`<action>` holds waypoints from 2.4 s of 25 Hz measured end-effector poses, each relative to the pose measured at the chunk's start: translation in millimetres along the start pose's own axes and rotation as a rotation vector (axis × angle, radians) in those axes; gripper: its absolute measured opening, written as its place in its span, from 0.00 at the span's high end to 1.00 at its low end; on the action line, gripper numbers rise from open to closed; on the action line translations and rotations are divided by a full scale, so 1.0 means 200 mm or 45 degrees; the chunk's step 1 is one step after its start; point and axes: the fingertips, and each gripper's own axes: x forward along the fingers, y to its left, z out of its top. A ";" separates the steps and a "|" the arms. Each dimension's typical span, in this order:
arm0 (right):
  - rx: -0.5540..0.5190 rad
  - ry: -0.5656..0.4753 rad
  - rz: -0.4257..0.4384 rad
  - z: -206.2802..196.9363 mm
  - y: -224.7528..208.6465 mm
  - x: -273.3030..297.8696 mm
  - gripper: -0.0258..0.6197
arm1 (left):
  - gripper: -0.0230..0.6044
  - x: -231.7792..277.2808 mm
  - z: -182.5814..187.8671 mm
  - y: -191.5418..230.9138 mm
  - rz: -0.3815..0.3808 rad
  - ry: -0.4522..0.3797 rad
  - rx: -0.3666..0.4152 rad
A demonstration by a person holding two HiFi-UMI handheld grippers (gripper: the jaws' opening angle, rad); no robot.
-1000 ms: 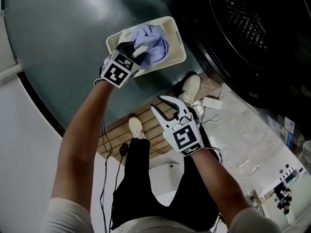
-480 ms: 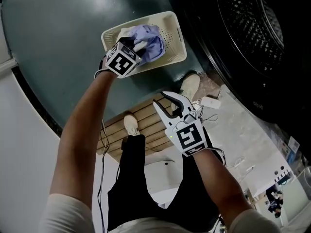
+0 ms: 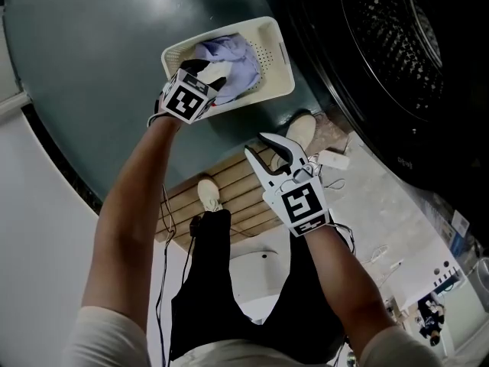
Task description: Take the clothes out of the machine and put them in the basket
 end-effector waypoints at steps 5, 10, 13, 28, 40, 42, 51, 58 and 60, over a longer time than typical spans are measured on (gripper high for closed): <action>-0.005 -0.018 -0.046 0.05 0.01 -0.03 0.77 | 0.59 -0.14 0.05 -0.06 -0.013 -0.039 0.008; -0.031 -0.042 -0.073 0.14 0.07 -0.11 0.77 | 0.63 -0.36 0.11 -0.12 -0.025 -0.109 -0.032; -0.043 -0.050 -0.072 0.20 0.13 -0.19 0.77 | 0.65 -0.53 0.15 -0.19 -0.040 -0.157 -0.055; -0.053 -0.109 -0.119 0.56 0.50 -0.67 0.82 | 0.81 -1.57 0.20 -0.65 -0.141 -0.400 -0.075; -0.019 -0.161 -0.155 0.80 0.94 -1.15 0.86 | 0.97 -2.45 0.25 -1.12 -0.241 -0.609 -0.139; -0.023 -0.171 -0.172 0.83 1.00 -1.23 0.86 | 0.97 -2.55 0.25 -1.18 -0.250 -0.615 -0.125; -0.072 -0.250 -0.184 0.97 1.32 -1.55 0.92 | 0.97 -2.97 0.19 -1.48 -0.304 -0.643 -0.045; -0.035 -0.246 -0.139 0.89 1.63 -1.68 0.94 | 0.97 -3.22 0.11 -1.61 -0.271 -0.688 -0.008; -0.057 -0.232 -0.133 0.87 1.69 -1.70 0.94 | 0.97 -3.26 0.08 -1.63 -0.250 -0.691 0.012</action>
